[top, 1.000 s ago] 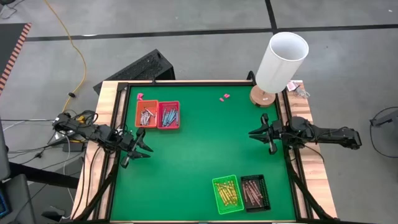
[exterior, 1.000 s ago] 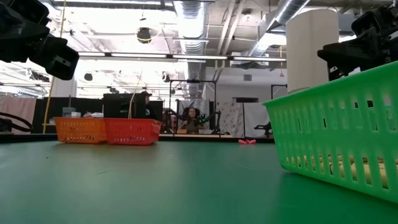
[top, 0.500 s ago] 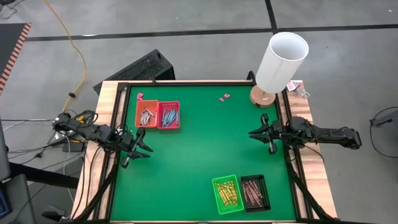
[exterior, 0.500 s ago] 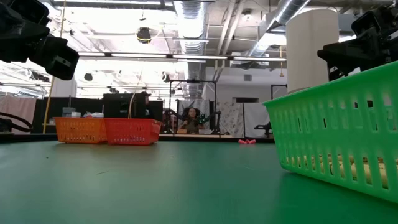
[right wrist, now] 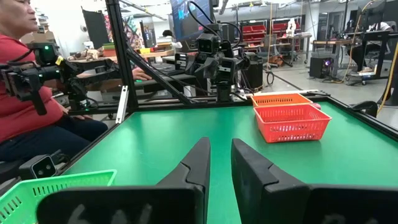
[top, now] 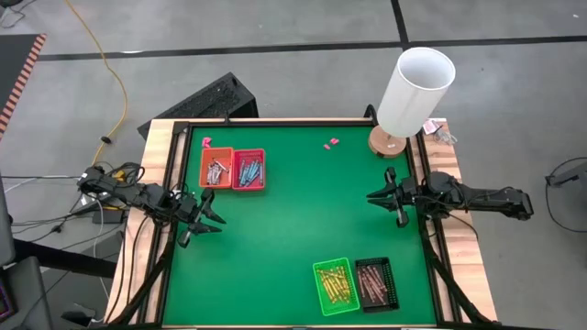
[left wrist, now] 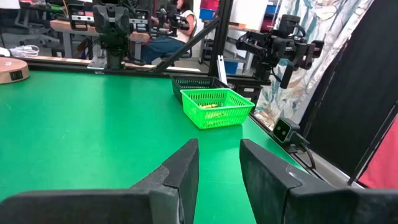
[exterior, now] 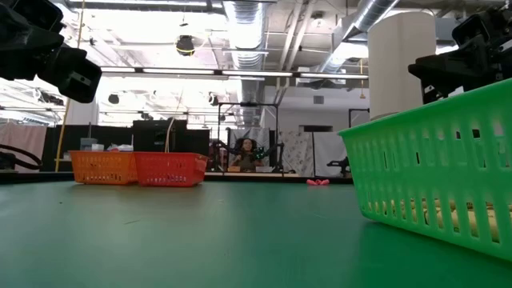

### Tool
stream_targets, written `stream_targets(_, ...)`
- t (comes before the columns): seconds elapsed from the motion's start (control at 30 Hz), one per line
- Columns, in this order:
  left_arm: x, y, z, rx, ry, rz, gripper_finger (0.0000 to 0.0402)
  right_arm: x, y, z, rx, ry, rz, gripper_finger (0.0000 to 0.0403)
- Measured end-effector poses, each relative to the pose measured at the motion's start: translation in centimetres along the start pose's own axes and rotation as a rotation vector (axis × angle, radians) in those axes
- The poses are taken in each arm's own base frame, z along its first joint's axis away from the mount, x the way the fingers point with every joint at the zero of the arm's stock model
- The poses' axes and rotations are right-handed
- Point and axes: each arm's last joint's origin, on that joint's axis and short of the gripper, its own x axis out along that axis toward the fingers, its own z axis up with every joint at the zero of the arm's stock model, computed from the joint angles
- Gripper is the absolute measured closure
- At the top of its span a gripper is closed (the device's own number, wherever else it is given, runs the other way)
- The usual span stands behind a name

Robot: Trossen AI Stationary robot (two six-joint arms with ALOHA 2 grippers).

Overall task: Sort crayons
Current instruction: Return to Home Position

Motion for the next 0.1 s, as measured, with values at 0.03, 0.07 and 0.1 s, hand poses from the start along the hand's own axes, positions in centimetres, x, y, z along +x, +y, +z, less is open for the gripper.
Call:
stream_targets(0.03,0.0,0.0,-0.01,0.0,0.001,0.0,0.0297,0.0,0.0,0.0,0.0,0.0,0.0,0.0335)
stream_targets(0.07,0.0,0.0,-0.02,0.0,0.001,0.0,0.0297,0.0,0.0,-0.01,0.0,0.0,0.0,0.0335)
stream_targets(0.1,0.0,0.0,-0.01,0.0,0.001,0.0,0.0297,0.0,0.0,0.0,0.0,0.0,0.0,0.0335)
